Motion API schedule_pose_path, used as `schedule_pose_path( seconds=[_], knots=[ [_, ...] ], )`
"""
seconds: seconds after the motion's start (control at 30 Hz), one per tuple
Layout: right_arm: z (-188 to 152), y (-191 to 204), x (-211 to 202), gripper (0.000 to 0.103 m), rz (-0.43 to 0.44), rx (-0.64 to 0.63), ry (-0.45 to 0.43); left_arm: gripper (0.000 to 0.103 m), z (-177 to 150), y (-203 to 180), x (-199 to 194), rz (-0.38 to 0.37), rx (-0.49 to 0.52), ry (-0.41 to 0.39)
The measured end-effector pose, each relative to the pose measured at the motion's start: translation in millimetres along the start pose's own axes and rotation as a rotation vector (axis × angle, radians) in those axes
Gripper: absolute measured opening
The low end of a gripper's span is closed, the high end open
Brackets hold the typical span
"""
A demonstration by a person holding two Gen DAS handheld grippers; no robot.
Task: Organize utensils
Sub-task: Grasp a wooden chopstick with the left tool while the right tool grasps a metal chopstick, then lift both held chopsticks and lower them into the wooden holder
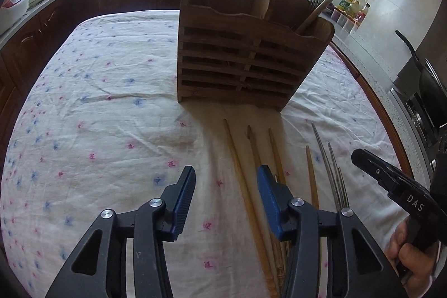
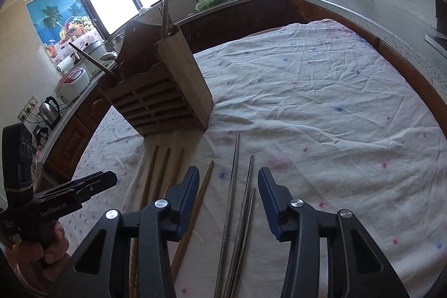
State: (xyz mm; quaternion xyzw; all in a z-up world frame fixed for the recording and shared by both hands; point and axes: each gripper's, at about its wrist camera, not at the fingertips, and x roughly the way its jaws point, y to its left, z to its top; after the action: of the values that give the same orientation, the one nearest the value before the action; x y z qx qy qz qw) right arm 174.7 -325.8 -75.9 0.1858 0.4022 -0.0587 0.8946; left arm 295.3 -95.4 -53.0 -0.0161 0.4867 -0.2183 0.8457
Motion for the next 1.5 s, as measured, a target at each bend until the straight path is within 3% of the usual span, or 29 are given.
schedule_pose_path(
  seconds=[0.4,0.53,0.6,0.7,0.8,1.13,1.5],
  knots=[
    [22.9,5.7,73.2,0.024,-0.044,-0.071,0.120,0.034,28.6,-10.8,65.6,0.016,0.048,0.080],
    [26.0,11.8,81.5,0.021,-0.084,-0.137,0.114,0.031,24.6,-24.1,70.8,0.084,0.129,0.039],
    [23.9,17.1,83.2,0.013,-0.127,-0.184,0.106,0.028,20.3,-31.5,73.5,0.116,0.173,0.025],
    [20.5,21.4,82.9,0.007,-0.158,-0.219,0.092,0.008,19.2,-31.0,75.6,0.111,0.167,0.021],
    [22.0,17.6,81.8,0.006,-0.145,-0.188,0.090,0.004,18.9,-26.1,73.4,0.077,0.142,0.033],
    [23.1,10.3,41.7,0.004,0.013,-0.035,0.040,0.004,4.5,-4.1,17.0,-0.037,0.055,-0.036],
    [32.0,24.0,-41.4,0.004,0.071,-0.025,-0.112,0.004,-12.7,28.8,-84.5,-0.103,-0.021,-0.182]
  ],
)
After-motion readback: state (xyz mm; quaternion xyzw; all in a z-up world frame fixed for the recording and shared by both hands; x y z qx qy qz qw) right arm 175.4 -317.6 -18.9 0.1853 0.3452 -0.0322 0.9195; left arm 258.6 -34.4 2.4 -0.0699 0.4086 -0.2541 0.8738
